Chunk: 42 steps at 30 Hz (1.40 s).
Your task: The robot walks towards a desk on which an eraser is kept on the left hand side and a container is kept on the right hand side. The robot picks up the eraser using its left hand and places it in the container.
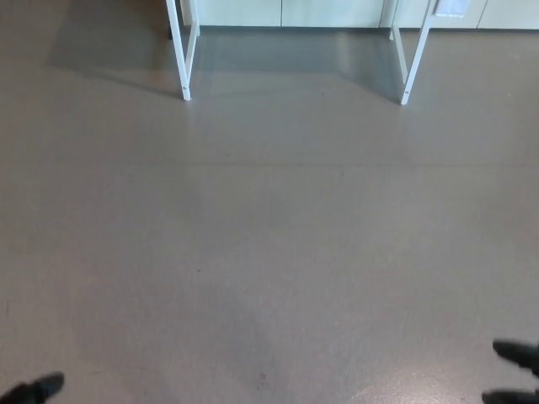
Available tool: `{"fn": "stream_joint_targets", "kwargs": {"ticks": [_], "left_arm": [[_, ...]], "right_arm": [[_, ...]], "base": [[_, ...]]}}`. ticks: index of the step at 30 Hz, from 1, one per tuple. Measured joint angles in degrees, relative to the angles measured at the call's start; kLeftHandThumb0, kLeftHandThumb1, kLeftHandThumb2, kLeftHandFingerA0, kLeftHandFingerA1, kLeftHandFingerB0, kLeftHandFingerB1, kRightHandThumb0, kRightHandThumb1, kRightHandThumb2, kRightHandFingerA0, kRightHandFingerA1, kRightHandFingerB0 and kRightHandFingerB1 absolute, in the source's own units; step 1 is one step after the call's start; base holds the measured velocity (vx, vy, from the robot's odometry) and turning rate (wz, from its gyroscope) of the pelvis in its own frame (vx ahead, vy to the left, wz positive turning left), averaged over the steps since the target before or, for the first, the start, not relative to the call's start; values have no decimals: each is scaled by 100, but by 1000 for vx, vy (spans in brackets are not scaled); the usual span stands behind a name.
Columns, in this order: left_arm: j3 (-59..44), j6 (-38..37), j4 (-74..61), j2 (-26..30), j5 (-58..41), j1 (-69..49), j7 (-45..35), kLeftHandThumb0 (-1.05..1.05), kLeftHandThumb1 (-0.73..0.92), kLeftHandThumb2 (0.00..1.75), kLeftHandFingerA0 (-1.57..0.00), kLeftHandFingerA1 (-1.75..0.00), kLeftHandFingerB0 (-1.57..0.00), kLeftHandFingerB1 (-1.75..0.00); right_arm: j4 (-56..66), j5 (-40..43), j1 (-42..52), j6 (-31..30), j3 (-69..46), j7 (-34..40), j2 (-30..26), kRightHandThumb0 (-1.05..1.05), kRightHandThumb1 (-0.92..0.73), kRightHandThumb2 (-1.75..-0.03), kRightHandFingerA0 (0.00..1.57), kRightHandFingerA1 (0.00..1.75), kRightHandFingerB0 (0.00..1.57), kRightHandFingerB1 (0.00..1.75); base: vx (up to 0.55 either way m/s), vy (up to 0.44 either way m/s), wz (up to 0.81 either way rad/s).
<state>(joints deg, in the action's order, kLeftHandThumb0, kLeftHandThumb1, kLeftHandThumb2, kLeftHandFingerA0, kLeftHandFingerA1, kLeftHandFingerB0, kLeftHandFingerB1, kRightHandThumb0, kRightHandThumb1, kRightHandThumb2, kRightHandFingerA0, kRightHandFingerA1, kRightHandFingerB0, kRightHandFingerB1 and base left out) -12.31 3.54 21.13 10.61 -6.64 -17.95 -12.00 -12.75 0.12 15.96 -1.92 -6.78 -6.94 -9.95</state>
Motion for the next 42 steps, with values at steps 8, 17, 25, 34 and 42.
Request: {"fn": "stream_joint_targets", "kwargs": {"ticks": [8, 17, 25, 34, 42], "left_arm": [[-364, -107, -488, -213, -531, -818, -589, -27, 70, 60, -37, -33, -34, -30], [-406, -284, -436, -212, -654, -960, -883, -30, 60, 58, -38, -33, -33, -31], [-382, -593, -361, -207, -649, -1043, -954, -41, 49, 66, -28, -37, -27, -37], [-319, -1072, -1, -200, -648, -1053, -1164, -42, 50, 66, -24, -36, -24, -35], [-264, -1462, 238, -188, -649, -992, -1307, -39, 52, 66, -23, -36, -24, -35]], "right_arm": [[698, 372, 852, -1, -119, -410, 53, -28, -47, -53, 69, 54, 46, 47], [674, 458, 941, 11, -101, -614, 51, -29, -47, -53, 69, 54, 46, 47], [672, 452, 971, 10, -79, -648, 51, -33, -39, -66, 54, 60, 45, 55], [645, 413, 1042, 10, -34, -648, 51, -35, -38, -66, 52, 60, 46, 55], [630, 314, 1131, 11, -5, -644, 19, -31, -45, -53, 59, 53, 47, 47]], "base": [[0, 0, 0], [0, 0, 0], [0, 0, 0], [0, 0, 0], [0, 0, 0]]}}
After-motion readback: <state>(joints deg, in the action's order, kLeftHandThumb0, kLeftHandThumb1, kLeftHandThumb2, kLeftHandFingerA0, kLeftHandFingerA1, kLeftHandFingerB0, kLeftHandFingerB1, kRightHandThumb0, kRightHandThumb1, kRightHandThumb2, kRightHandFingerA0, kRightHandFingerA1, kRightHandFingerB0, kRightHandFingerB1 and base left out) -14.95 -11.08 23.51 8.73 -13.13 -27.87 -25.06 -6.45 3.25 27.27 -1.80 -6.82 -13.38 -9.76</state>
